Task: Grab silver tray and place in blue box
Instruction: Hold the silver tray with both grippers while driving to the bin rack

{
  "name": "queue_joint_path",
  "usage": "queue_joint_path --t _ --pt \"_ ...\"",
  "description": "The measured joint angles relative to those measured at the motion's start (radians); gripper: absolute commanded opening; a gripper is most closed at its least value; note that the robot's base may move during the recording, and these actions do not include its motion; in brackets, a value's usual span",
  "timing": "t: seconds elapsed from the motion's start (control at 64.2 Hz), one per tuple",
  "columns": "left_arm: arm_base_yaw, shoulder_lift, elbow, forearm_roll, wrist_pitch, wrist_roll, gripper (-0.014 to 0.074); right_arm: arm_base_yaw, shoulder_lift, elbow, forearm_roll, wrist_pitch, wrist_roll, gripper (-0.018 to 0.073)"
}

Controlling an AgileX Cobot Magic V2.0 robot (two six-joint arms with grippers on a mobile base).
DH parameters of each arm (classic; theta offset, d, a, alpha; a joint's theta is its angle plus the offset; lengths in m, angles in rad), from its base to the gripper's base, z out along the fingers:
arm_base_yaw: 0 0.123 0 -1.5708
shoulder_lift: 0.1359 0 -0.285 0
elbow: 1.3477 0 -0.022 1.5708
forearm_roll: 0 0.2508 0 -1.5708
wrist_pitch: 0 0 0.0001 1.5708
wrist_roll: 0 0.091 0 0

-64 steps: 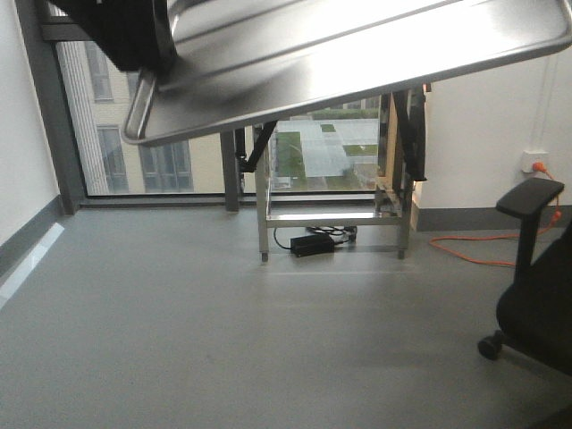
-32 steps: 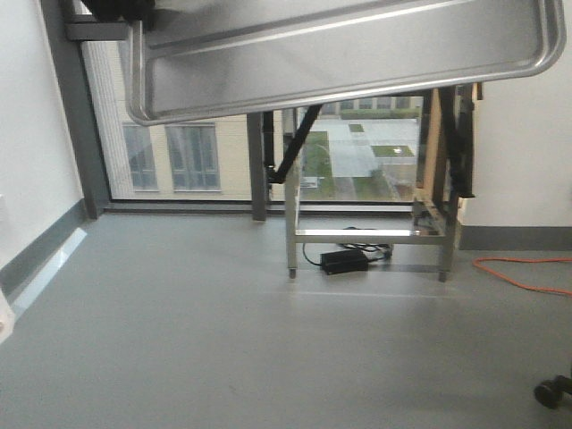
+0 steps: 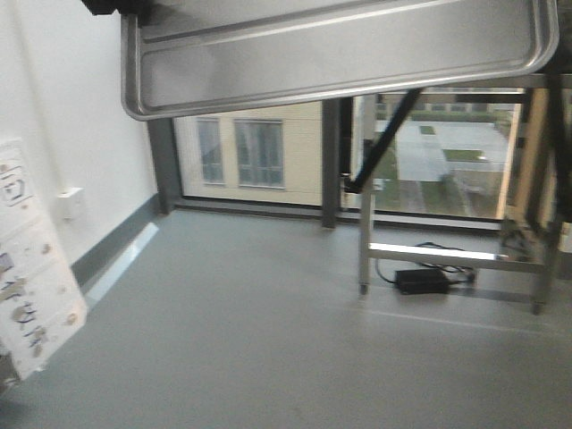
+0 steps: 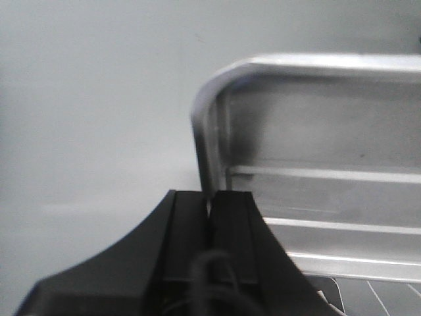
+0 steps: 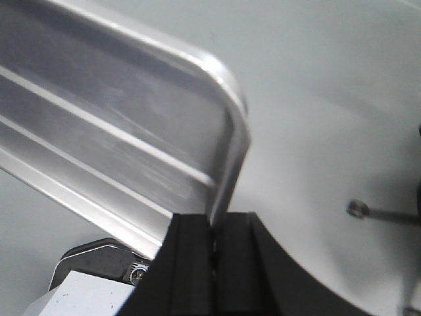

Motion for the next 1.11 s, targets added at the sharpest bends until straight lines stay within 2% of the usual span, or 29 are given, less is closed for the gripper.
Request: queue_joint_path --t 1.107 --pt "-0.002 -0.076 -0.002 0.026 -0.004 0.000 -0.0098 0.000 0.000 0.000 0.003 -0.017 0.000 0.0057"
